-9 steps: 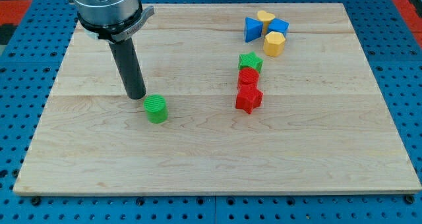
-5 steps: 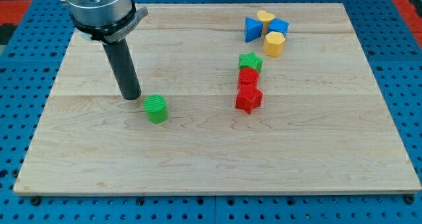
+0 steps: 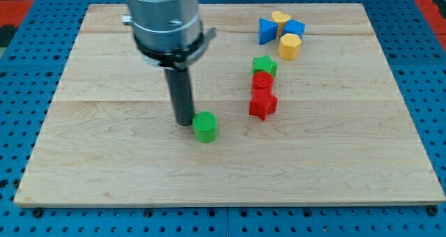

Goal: Place the green circle below the red star

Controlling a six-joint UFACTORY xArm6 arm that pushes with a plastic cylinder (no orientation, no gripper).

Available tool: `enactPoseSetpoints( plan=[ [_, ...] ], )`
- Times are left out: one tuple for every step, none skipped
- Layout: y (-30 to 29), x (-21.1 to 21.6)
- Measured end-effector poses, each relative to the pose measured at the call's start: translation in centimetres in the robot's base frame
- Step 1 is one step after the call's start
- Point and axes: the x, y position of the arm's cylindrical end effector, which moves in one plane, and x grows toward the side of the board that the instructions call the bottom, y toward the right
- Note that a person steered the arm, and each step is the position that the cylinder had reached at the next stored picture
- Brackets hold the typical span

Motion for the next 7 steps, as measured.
enactPoseSetpoints(
  plan=[
    [1.0, 2.3],
    [2.2, 5.9],
    [6.7, 3.4],
    [2.8, 6.6],
    [1.7, 3.8],
    [1.4, 1.1],
    [5.2, -0.6]
  ],
)
